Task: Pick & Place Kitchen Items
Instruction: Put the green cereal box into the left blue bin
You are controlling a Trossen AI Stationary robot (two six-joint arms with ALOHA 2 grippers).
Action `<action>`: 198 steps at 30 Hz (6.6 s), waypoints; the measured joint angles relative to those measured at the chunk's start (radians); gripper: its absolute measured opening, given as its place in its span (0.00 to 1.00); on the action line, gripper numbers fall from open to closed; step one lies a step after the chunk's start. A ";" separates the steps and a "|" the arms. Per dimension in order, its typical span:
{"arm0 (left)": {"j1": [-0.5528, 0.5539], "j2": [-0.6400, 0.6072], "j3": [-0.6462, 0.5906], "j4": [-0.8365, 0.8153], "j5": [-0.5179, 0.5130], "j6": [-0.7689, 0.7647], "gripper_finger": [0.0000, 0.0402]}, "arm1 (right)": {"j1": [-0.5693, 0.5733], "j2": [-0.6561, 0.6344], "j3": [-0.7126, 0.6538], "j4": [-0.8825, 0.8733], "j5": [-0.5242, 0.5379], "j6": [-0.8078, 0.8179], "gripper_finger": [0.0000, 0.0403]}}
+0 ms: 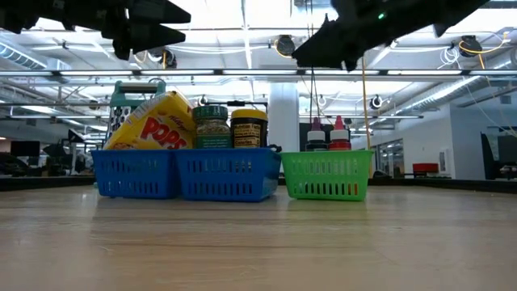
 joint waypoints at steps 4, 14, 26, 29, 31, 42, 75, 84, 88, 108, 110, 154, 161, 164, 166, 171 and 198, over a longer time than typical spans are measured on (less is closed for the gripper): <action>0.000 0.000 0.000 0.000 0.000 -0.012 0.61 | -0.085 0.057 0.000 0.064 -0.116 0.022 0.42; 0.107 0.000 0.018 -0.072 0.011 -0.101 0.61 | -0.179 0.137 0.000 0.143 -0.236 0.054 0.42; 0.370 0.016 0.392 -0.782 0.225 -0.094 0.61 | -0.184 0.138 0.000 0.127 -0.341 0.071 0.42; 0.443 0.018 0.436 -0.822 0.362 -0.015 0.61 | -0.175 0.138 0.000 0.122 -0.372 0.065 0.42; 0.484 0.039 0.454 -0.819 0.423 0.040 0.61 | -0.165 0.137 0.000 0.123 -0.370 0.051 0.42; 0.686 0.227 0.613 -1.054 0.541 0.203 0.61 | -0.112 0.135 0.000 0.104 -0.370 0.036 0.42; 0.885 0.698 1.152 -1.479 0.547 0.871 0.61 | -0.072 0.135 0.000 0.040 -0.369 -0.019 0.42; 0.937 0.699 1.151 -1.476 0.615 0.891 0.61 | -0.060 0.135 0.000 0.040 -0.368 -0.030 0.42; 0.950 0.699 1.151 -1.471 0.661 0.901 0.61 | -0.060 0.135 0.000 0.040 -0.369 -0.031 0.42; 0.973 0.699 1.150 -1.447 0.751 0.913 0.61 | -0.060 0.135 0.000 0.040 -0.369 -0.031 0.42; 0.973 0.701 1.150 -1.457 0.757 0.905 0.61 | -0.060 0.135 0.000 0.040 -0.369 -0.031 0.42; 0.784 0.570 1.148 -1.706 0.619 0.548 0.01 | -0.043 0.135 -0.001 -0.005 -0.367 -0.028 0.42; 0.676 0.557 1.148 -1.841 0.572 0.378 0.01 | -0.042 0.135 -0.001 -0.004 -0.367 -0.025 0.42; 0.631 0.558 1.129 -1.865 0.552 0.344 0.01 | -0.043 0.135 -0.001 -0.005 -0.367 -0.020 0.42; 0.606 0.558 1.126 -1.882 0.543 0.313 0.01 | -0.043 0.135 -0.001 -0.004 -0.367 -0.019 0.42; 0.558 0.558 1.126 -1.930 0.512 0.214 0.01 | -0.042 0.135 -0.001 -0.004 -0.367 -0.019 0.42; 0.397 0.558 1.126 -2.000 0.479 0.051 0.01 | -0.043 0.135 -0.001 -0.004 -0.367 -0.005 0.42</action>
